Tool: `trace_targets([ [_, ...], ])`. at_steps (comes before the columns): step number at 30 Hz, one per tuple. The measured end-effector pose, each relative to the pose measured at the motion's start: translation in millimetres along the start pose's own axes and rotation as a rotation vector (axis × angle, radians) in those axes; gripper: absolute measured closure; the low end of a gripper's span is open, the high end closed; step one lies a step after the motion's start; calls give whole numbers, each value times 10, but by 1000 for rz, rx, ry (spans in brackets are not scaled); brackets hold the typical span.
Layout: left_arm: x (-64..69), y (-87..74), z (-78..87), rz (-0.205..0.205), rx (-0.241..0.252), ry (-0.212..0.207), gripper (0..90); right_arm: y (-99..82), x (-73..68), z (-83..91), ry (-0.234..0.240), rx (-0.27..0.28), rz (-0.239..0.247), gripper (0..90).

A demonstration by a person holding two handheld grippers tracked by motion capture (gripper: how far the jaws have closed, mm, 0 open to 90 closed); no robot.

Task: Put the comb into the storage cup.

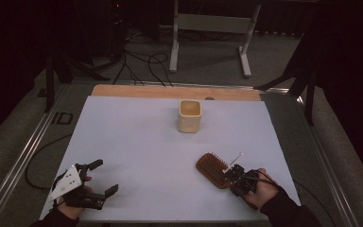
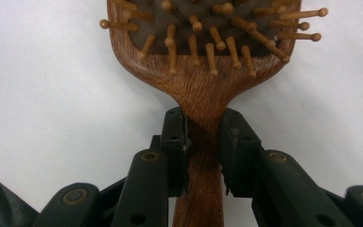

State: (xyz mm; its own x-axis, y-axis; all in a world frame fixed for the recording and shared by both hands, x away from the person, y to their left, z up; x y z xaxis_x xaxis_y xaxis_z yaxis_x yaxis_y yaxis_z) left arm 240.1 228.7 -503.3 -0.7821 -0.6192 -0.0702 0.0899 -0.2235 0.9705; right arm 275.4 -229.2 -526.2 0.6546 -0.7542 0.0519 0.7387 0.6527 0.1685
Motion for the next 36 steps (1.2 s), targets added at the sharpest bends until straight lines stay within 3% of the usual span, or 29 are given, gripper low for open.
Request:
trace_targets([
  [3,0,1,-1,0,0,1,2,-22,-5,6,-7,32,-2,735],
  [7,0,1,-2,0,-1,2,2,5,-6,15,-12,134,-29,736],
  [10,-3,0,0,1,0,3,2,41,-11,46,-22,167,-35,736],
  [11,-4,-1,1,1,0,4,2,83,-15,84,-26,212,-42,736],
  [13,-3,-1,1,0,-1,3,2,98,-21,101,-28,230,-48,736],
  [15,-1,0,1,-1,-1,2,2,159,-32,159,-16,307,-62,736],
  [23,-1,2,2,0,0,4,2,235,-145,162,-23,396,-51,736],
  [27,-1,4,1,1,2,4,2,287,-282,129,-3,493,-58,736],
  [29,-2,4,1,2,2,5,2,294,-294,123,5,502,-58,736],
  [36,-1,1,-6,6,-1,2,2,328,-338,124,48,615,-88,736],
])
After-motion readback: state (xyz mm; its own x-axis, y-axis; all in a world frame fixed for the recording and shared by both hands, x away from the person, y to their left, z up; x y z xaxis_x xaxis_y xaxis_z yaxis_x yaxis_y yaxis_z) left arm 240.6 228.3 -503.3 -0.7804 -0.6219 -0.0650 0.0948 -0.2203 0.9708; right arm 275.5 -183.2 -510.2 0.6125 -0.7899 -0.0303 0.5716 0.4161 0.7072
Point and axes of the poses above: each handheld gripper's, and its own axes: z roughly backward along the jaws, y roughly out of its top, x roughly to its right, the point moved 4 cm from there along -z, roughly forward along the jaws, and after that the axes turned 6 degrees about -z, right-handed, at the moved point
